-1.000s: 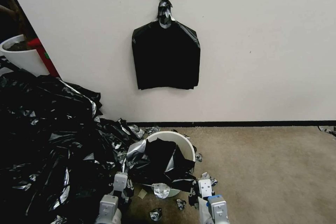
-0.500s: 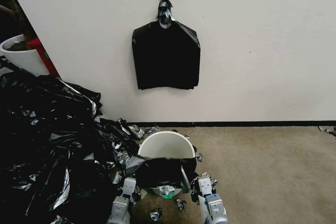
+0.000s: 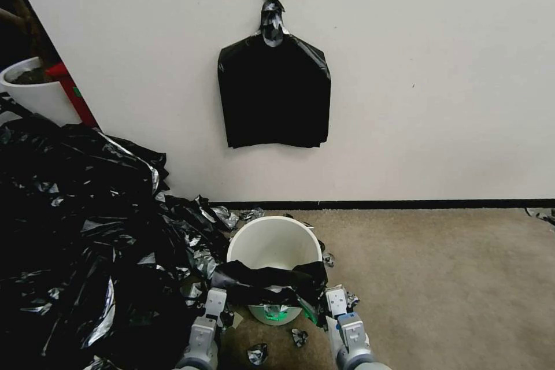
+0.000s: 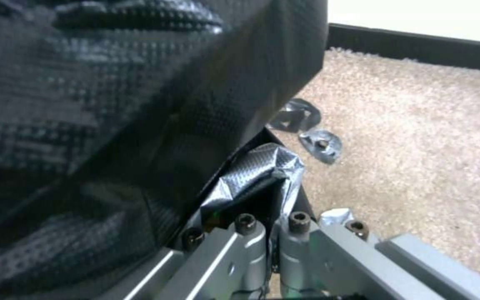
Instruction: Place a trash bag onto the trash bin.
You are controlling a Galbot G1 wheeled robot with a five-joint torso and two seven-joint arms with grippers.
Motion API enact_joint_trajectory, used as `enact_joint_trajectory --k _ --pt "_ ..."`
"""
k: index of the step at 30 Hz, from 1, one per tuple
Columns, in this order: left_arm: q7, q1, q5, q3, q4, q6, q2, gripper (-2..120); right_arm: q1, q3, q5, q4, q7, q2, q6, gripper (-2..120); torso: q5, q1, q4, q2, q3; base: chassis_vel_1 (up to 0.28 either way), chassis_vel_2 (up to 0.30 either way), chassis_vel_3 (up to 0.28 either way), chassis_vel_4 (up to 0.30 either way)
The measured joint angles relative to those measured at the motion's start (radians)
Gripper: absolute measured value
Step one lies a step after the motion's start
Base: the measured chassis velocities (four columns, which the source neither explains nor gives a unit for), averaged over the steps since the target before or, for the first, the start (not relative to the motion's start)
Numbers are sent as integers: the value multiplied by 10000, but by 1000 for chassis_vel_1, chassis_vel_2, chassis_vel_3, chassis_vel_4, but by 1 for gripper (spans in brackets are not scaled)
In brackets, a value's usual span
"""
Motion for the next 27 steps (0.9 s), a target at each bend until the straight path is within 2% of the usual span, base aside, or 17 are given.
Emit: enact_joint_trajectory --k 6,8,9,12,13,17,18,21,23,26,27 --pt "312 175 -128 -165 -292 140 175 2 -275 257 379 541 -643 -296 -270 0 0 0 0 0 0 0 0 0 0" --pt "418 330 -313 -302 -559 378 334 11 -509 321 754 999 -750 -565 -513 8 -1 0 0 1 0 0 0 0 0" --pt "418 330 -313 -302 -559 378 334 11 -509 321 754 999 -750 -565 -513 8 -1 0 0 1 0 0 0 0 0" --pt "513 593 -539 -520 -1072 827 570 28 -901 301 1012 1558 -626 -944 -580 25 -1 0 0 0 0 0 0 0 0" --pt "513 593 -539 -520 -1072 827 570 28 -901 301 1012 1558 -626 -944 -580 25 -1 0 0 0 0 0 0 0 0" --pt "524 854 -632 -628 -1641 1358 781 45 -1262 202 1017 2084 -216 -1294 -579 40 1 0 0 0 0 0 0 0 0" --pt "524 854 -632 -628 -1641 1358 781 45 -1262 202 1017 2084 -216 -1294 -579 40 1 0 0 0 0 0 0 0 0" --pt "519 1133 -644 -671 -2139 1747 950 59 -1708 255 899 2580 -104 -1806 -565 56 0 -1 0 0 0 0 0 0 0" --pt "500 1234 -644 -693 -2296 1803 995 63 -1923 325 775 2776 -96 -2054 -539 59 -1 -1 1 0 0 0 0 0 0" --pt "365 1515 -644 -747 -2649 1888 1117 78 -2415 506 441 3229 -96 -2467 -395 75 -1 0 0 0 -1 0 0 0 0" --pt "365 1515 -644 -747 -2649 1888 1117 78 -2415 506 441 3229 -96 -2467 -395 75 -1 0 0 0 -1 0 0 0 0"
